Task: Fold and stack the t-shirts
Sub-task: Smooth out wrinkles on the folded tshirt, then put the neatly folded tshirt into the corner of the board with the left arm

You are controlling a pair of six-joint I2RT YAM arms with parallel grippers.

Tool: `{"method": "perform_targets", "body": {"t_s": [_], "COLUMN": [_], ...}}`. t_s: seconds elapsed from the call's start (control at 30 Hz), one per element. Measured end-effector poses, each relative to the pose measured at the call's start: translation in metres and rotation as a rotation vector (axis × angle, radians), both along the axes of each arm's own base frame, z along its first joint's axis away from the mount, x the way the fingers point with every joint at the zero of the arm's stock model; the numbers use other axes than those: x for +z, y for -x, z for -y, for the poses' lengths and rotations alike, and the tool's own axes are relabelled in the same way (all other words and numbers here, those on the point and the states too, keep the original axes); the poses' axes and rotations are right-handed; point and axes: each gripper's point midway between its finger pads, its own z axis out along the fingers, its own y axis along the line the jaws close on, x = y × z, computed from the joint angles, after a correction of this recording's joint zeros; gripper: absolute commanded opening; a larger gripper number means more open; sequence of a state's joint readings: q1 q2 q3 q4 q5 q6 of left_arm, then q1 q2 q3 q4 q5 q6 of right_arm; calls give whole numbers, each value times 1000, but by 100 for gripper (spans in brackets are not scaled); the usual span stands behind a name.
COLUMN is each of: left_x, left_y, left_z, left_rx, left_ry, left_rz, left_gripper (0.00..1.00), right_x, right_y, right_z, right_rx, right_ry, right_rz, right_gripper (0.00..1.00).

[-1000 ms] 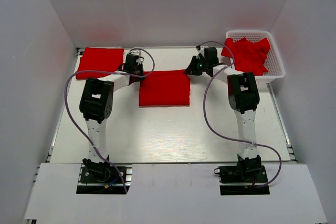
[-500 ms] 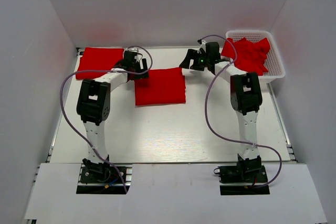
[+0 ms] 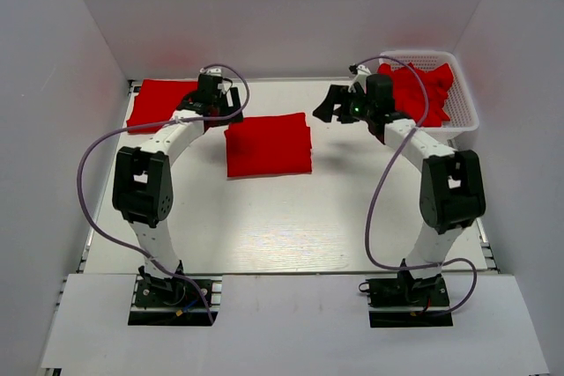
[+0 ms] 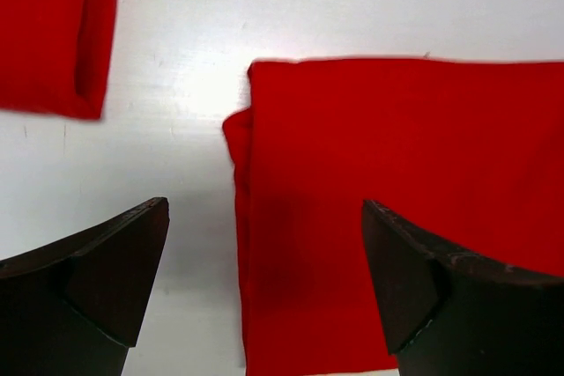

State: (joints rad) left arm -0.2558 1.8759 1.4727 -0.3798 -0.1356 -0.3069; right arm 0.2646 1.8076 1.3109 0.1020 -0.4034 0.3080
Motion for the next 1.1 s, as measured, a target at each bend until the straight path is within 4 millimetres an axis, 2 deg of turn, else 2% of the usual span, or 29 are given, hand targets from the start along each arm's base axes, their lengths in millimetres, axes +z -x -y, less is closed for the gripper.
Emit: {"method": "perform_targets", "body": {"t_s": [0.27,0.57,0.7,0.8,0.83,0.93,0.97,1.03,1.1], "left_x": [-39,-102,-100,-100,-99,-100,-101,-102,-104], "left_y": [26,32,23,18,16,14,12,10,10], "left_z": [-2,8,15,23,25,30,33,38,41], "left_rx": [-1,-38,-60,-96,-107,-137,-147,-175,-195], "left_ry": [-3,24,51,75,83,103,110,128,142], "left_rz": [-114,-227,-182,-145,-135,-120,-113,-102,-101], "left_gripper": [100,100,100,91,82,65,55,42,15], "right_x": [-4,-6,3,9,11,12,12,11,9], "right_y": [39,64,73,78,80,82,83,84,87], "right_z": [20,32,37,39,39,40,40,40,40], "right_rx": [-47,-77,-87,-86,-86,-85,-84,-81,-81], "right_ry": [29,46,47,40,39,37,36,34,34], "right_rz": [9,16,46,71,77,85,86,92,91], "right_gripper": [90,90,90,90,90,90,90,90,90]}}
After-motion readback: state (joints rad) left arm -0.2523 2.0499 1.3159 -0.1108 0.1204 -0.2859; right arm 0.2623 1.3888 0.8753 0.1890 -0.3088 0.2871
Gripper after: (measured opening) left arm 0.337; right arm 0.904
